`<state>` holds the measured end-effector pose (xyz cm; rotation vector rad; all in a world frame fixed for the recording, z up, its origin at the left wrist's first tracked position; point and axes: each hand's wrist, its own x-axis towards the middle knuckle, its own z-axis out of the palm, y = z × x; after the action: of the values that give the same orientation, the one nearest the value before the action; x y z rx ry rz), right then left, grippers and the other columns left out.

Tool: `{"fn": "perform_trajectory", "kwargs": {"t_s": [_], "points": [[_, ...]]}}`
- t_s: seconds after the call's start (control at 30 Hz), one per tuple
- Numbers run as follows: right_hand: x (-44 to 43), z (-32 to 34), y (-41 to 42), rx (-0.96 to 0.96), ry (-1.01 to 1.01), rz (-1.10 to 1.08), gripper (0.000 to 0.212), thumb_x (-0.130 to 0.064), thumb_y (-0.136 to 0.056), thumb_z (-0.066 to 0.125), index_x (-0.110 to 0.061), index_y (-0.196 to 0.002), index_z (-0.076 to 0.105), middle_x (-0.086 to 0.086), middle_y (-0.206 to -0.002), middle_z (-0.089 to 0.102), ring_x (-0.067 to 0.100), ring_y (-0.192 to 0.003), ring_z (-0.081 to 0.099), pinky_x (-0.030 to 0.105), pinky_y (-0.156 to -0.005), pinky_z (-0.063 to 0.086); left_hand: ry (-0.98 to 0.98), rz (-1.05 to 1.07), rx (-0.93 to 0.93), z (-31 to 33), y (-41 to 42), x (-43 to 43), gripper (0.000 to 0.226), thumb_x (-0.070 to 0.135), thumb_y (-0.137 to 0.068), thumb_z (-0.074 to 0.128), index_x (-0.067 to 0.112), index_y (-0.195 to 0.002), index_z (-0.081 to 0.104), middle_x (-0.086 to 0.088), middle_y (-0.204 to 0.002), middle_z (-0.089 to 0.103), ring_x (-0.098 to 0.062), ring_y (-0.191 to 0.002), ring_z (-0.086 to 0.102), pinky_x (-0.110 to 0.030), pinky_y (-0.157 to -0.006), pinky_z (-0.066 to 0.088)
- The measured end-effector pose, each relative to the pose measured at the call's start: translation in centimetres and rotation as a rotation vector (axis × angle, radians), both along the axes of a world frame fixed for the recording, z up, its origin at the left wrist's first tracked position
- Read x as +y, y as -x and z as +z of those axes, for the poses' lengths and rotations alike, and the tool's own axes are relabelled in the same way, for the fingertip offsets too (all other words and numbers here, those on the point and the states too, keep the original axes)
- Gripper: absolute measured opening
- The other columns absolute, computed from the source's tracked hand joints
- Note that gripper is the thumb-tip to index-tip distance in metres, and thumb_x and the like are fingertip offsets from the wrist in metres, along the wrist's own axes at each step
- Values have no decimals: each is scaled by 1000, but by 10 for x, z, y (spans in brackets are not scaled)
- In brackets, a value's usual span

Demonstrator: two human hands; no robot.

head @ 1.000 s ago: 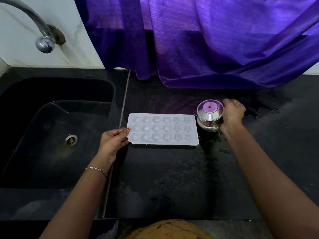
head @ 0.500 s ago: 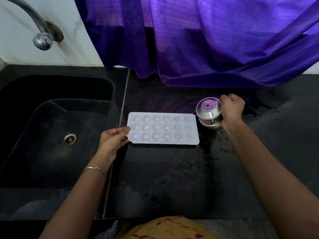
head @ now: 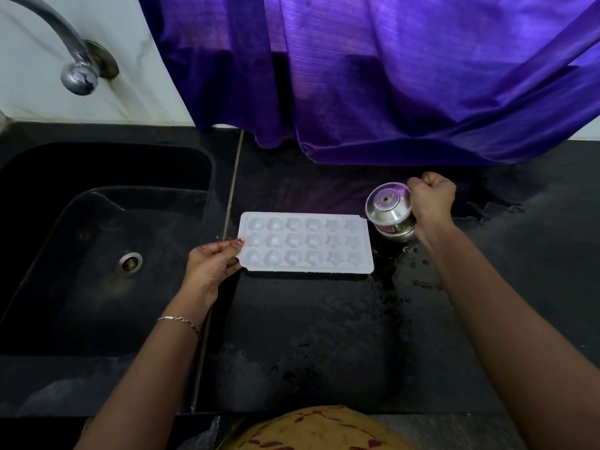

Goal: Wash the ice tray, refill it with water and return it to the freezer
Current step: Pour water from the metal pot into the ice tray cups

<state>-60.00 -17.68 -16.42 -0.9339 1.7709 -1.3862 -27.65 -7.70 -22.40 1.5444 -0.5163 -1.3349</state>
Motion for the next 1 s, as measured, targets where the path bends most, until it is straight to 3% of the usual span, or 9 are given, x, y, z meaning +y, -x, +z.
{"fn": "perform_trajectory", "kwargs": {"t_s": [0.73,1.0], "points": [[-2,2,1,4,-4,11,40,6,-78,50,-20,-57,28,-2,-55,27,7,-45,26,24,-45,28,-3,8,11,4,1,1,8,10,-86,70,3,-89,70,-3,-76,75,-10,-68,71,-22,-67,59],[-3,-1,1,19,-12,6,39,5,-77,51,-21,-57,29,-1,-56,28,9,-48,27,27,-47,29,-1,13,14,5,2,1,9,10,-86,70,2,-90,70,-7,-82,74,-10,-67,71,-20,-62,58]]}}
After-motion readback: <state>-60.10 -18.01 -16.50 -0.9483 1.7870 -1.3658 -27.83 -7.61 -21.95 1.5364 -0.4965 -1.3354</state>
